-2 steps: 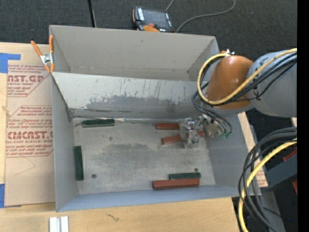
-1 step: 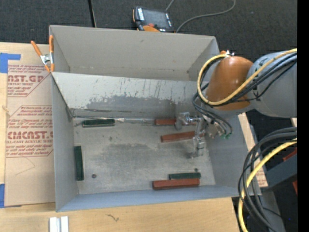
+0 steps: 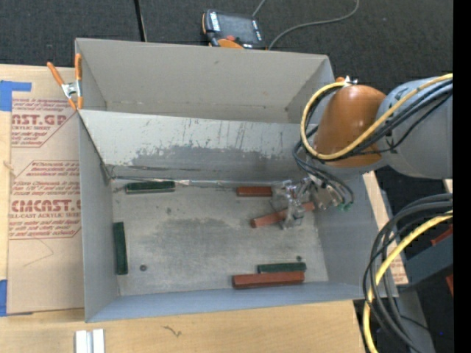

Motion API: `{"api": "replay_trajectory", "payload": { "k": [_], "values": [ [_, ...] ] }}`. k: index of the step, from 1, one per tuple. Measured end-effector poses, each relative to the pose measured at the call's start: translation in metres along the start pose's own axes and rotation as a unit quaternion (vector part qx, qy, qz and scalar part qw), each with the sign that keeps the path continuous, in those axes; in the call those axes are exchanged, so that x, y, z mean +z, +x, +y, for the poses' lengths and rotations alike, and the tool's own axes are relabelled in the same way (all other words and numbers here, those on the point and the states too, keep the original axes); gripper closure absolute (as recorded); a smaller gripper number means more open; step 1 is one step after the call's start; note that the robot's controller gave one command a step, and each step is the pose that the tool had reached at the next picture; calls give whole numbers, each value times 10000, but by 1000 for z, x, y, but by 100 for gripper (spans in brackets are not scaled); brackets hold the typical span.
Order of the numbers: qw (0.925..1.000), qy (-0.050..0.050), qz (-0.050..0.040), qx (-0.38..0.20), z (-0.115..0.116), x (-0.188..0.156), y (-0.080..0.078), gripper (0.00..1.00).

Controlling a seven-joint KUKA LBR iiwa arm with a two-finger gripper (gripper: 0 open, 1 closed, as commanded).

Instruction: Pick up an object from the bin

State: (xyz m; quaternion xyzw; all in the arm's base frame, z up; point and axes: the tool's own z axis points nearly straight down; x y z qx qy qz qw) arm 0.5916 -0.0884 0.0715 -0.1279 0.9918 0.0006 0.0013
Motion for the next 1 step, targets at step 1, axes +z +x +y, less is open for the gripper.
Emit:
{"api": "replay_trajectory", "payload": {
  "k": [1],
  "values": [
    [9994,29,-39,-345,0,-189,14,100]
  ]
}}
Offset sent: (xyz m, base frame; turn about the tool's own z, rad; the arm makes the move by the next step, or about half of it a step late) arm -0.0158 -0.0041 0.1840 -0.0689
